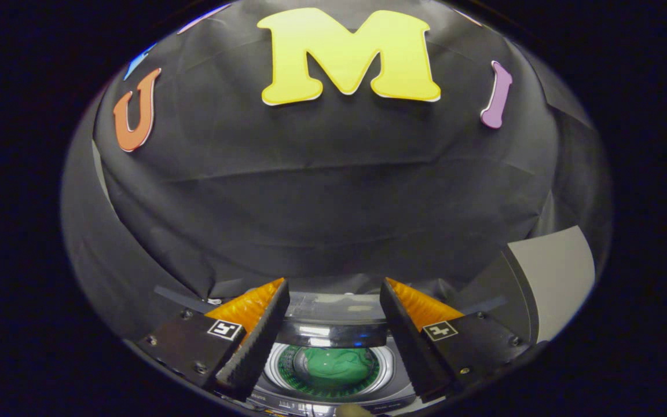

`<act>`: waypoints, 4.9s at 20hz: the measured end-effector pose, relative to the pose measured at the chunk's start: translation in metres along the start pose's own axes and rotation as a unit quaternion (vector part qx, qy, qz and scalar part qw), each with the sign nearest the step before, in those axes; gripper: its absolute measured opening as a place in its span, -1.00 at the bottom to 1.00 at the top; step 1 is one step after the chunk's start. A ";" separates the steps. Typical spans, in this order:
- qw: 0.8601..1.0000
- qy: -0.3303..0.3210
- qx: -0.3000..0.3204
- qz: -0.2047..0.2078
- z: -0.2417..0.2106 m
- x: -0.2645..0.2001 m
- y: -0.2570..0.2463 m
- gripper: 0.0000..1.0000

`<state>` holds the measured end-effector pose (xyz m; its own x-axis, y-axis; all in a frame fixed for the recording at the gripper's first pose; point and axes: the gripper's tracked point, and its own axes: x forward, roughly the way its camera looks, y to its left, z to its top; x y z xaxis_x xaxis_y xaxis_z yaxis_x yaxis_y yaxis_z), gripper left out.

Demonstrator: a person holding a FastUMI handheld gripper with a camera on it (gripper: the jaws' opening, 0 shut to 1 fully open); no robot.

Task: Put the clothes into the washing machine and then close the washing machine lid.

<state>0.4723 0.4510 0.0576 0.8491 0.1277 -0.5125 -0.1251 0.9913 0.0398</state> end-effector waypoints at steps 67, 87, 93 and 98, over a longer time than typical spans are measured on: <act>0.966 -0.258 0.016 -0.003 -0.255 -0.471 -0.415 0.98; 0.970 -0.242 -0.003 -0.020 -0.363 -0.495 -0.445 0.98; 0.970 -0.242 0.008 -0.023 -0.370 -0.495 -0.453 0.97; 0.969 -0.245 0.005 -0.021 -0.372 -0.496 -0.452 0.98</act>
<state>-0.0830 -0.0719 -0.0248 0.9955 0.0833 -0.0456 -0.0816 0.9960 0.0370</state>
